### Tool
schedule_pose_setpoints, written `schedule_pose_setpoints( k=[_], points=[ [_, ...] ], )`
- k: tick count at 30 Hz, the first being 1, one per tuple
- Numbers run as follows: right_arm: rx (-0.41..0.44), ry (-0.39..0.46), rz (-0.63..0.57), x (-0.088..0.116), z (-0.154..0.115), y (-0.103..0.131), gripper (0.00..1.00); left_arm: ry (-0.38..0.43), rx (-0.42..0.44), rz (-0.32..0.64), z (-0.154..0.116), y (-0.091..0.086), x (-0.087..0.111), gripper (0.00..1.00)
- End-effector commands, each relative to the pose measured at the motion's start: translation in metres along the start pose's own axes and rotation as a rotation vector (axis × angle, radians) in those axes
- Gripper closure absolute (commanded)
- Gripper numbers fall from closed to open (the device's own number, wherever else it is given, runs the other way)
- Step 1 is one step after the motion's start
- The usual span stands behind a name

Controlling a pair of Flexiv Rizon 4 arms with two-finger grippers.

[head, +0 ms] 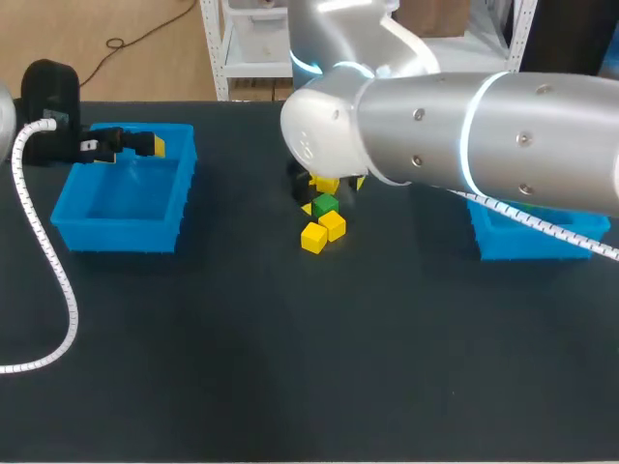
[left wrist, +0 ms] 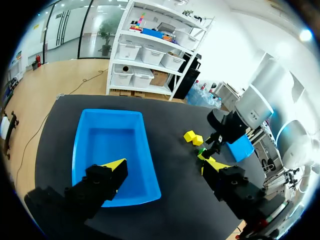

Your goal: Put the green cubes in the right bin and the yellow cubes in the left bin.

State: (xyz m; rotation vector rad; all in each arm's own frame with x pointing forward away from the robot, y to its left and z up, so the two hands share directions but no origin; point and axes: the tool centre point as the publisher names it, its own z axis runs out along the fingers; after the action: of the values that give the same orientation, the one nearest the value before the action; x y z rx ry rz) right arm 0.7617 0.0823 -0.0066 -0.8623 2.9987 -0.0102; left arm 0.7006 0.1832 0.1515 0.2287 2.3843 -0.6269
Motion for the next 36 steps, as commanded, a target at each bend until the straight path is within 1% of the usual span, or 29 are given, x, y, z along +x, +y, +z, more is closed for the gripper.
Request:
schedule_pose_setpoints(
  k=[1, 5, 6, 7, 8, 9, 19, 22, 26, 28, 30, 33, 36],
  points=[
    [-0.005, -0.001, 0.001, 0.003, 0.005, 0.0, 0.0, -0.006, 0.006, 0.001, 0.0, 0.001, 0.001, 0.0],
    [-0.009, 0.002, 0.003, 0.005, 0.006, 0.001, 0.0, -0.006, 0.006, 0.001, 0.0, 0.001, 0.001, 0.0],
    [-0.01, 0.002, 0.004, 0.005, 0.007, 0.001, 0.2, -0.006, 0.006, 0.001, 0.0, 0.001, 0.001, 0.0],
    [-0.013, 0.002, 0.008, 0.006, 0.007, 0.001, 0.53, -0.006, 0.006, 0.001, 0.0, 0.001, 0.001, 0.0],
    [-0.013, 0.001, 0.009, 0.006, 0.007, 0.0, 0.74, -0.006, 0.006, 0.001, 0.0, 0.001, 0.001, 0.0],
    [-0.014, 0.001, 0.01, 0.007, 0.007, 0.0, 1.0, -0.006, 0.006, 0.001, 0.0, 0.001, 0.001, 0.0],
    [-0.02, -0.015, 0.014, 0.003, 0.005, -0.002, 1.0, -0.006, 0.006, 0.001, 0.0, 0.001, 0.001, 0.0],
    [-0.023, -0.044, 0.014, -0.001, -0.004, -0.004, 1.0, -0.006, 0.006, 0.001, 0.0, 0.001, 0.001, 0.0],
    [-0.011, -0.107, 0.021, -0.009, -0.026, -0.013, 1.0, -0.006, 0.006, 0.001, 0.0, 0.001, 0.001, 0.0],
    [0.01, -0.158, 0.031, -0.014, -0.043, -0.024, 1.0, -0.006, 0.006, 0.001, 0.0, 0.001, 0.001, 0.0],
    [0.039, -0.213, 0.057, -0.018, -0.062, -0.04, 1.0, -0.006, 0.006, 0.001, 0.0, 0.001, 0.001, 0.0],
    [0.085, -0.291, 0.119, -0.02, -0.09, -0.07, 1.0, -0.006, 0.006, 0.001, 0.0, 0.001, 0.001, 0.0],
    [0.122, -0.335, 0.192, -0.015, -0.105, -0.101, 1.0, -0.006, 0.006, 0.001, 0.0, 0.001, 0.001, 0.0]
  ],
)
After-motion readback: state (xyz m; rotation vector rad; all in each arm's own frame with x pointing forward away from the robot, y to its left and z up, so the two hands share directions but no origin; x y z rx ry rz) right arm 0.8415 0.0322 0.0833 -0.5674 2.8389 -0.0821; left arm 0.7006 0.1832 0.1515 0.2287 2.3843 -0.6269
